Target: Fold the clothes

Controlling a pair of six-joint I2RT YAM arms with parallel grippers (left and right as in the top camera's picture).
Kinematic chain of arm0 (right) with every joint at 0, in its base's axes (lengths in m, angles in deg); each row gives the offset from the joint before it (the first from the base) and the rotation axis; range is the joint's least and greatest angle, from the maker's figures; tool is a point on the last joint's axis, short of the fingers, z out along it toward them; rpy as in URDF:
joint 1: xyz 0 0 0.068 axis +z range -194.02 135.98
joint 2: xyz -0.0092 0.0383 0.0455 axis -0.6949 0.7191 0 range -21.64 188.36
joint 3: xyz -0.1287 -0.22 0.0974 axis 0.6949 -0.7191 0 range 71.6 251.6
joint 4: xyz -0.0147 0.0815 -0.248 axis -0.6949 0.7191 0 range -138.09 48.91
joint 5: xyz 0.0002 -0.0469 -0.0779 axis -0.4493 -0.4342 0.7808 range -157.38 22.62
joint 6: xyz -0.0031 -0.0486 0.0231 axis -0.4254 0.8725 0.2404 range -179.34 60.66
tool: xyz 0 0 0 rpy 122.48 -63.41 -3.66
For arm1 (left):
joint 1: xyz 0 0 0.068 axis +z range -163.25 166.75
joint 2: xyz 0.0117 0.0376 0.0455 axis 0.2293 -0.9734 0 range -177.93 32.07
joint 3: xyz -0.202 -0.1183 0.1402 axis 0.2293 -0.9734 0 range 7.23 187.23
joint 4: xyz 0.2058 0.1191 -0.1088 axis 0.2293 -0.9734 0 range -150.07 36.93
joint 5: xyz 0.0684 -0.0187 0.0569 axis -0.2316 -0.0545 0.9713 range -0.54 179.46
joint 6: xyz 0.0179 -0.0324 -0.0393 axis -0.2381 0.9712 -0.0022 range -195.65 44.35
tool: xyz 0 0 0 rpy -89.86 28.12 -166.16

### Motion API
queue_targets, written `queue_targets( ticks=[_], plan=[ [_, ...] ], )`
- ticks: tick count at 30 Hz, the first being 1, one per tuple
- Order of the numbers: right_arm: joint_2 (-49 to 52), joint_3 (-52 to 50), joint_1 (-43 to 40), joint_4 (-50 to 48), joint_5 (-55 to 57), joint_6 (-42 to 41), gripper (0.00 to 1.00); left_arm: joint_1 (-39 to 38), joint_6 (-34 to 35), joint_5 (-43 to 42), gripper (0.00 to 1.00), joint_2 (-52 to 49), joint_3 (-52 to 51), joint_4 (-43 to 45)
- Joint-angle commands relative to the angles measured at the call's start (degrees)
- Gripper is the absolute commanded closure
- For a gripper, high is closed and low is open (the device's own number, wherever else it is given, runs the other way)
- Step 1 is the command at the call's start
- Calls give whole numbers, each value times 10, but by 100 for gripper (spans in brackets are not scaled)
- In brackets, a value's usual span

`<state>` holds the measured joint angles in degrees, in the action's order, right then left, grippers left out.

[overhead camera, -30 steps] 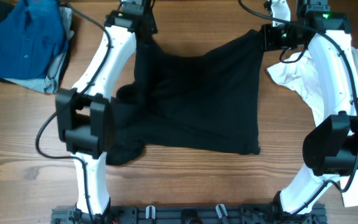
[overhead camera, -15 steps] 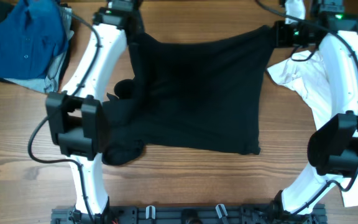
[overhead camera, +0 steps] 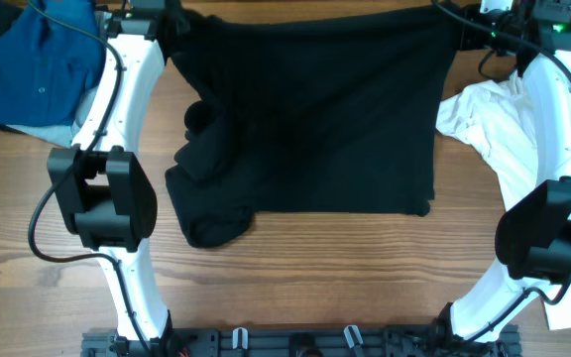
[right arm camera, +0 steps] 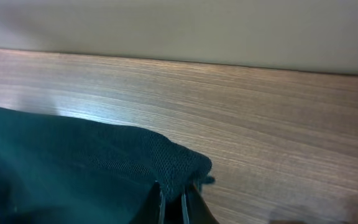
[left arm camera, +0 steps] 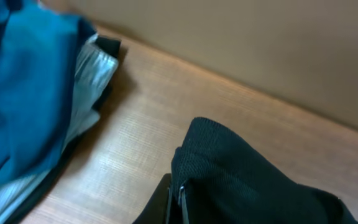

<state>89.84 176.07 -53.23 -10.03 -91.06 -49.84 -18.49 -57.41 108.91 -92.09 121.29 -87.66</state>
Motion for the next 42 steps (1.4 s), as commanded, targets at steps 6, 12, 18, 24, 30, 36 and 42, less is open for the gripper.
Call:
queue_targets(
  ticks=[6, 12, 18, 24, 30, 36, 42],
  plan=[
    [-10, 10, -3, -5, 49, 41, 96, 5, -41, 14, 96, 10, 8, 121],
    [-10, 10, -3, 10, 49, 50, 96, 5, -76, 20, 96, 10, 8, 170],
    [-10, 10, -2, 58, 46, 23, 96, 3, -75, 21, 96, 10, 8, 137],
    [-10, 10, -1, 118, 32, -52, 96, -2, -54, 20, 96, 10, 8, 36],
    [-10, 10, -1, 165, 7, -116, 96, -2, 9, -13, 96, 10, 8, -90],
    [-10, 10, -2, 181, 3, -137, 96, -3, 25, -40, 96, 10, 8, -154],
    [-10, 10, -1, 198, 3, -138, 96, -3, 37, -44, 96, 16, 8, -159]
  ],
)
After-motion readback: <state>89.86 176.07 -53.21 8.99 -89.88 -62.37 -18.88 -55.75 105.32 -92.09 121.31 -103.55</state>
